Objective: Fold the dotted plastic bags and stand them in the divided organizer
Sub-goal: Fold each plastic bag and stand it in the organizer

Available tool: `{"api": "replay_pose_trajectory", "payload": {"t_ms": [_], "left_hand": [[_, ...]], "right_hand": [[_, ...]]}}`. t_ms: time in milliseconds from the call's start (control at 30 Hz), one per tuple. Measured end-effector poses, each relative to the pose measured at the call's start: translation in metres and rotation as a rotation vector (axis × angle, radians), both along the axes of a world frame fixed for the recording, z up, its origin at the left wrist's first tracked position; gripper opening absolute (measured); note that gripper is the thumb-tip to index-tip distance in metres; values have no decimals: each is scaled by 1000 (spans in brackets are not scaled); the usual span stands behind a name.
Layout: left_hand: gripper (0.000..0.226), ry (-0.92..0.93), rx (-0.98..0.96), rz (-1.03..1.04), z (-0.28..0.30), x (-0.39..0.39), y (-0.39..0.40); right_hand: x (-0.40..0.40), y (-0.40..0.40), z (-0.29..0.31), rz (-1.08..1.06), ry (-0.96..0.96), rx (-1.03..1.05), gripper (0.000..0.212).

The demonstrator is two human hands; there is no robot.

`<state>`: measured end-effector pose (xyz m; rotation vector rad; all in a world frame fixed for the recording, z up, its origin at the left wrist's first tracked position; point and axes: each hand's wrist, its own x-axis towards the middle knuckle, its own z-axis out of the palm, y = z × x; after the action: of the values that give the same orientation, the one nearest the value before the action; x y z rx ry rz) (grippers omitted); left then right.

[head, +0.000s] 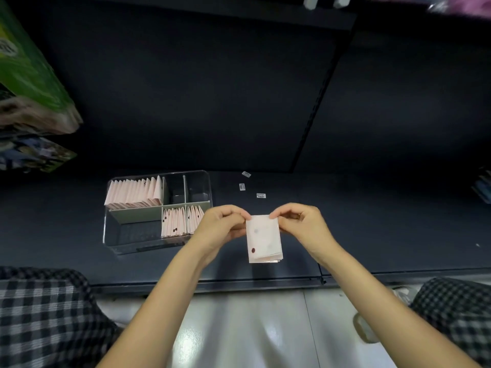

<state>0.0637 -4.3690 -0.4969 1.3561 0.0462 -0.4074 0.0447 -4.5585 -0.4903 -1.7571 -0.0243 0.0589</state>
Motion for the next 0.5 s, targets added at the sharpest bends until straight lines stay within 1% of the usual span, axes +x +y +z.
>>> {"api": "replay_pose_trajectory", "payload": {"t_ms": [67, 133, 233, 300, 333, 433, 500], "left_hand": [[20, 9, -24, 3, -2, 1, 0], [9, -10, 28, 28, -7, 2, -2], [19, -95, 191, 93, -14, 4, -4], [23, -149, 250, 89, -15, 5, -4], [24, -174, 270, 69, -15, 6, -4], [26, -238, 297, 3, -15, 7, -5], [25, -247, 313, -7, -16, 9, -4]], "right_hand": [[1, 1, -1, -9, -26, 0, 33], [2, 2, -3, -12, -27, 1, 31], [6, 3, -7, -14, 6, -53, 32], [9, 5, -8, 15, 49, -20, 33], [10, 6, -8, 53, 60, -26, 29], [12, 9, -10, 161, 44, -218, 13], [15, 12, -13, 136, 35, -254, 11]]}}
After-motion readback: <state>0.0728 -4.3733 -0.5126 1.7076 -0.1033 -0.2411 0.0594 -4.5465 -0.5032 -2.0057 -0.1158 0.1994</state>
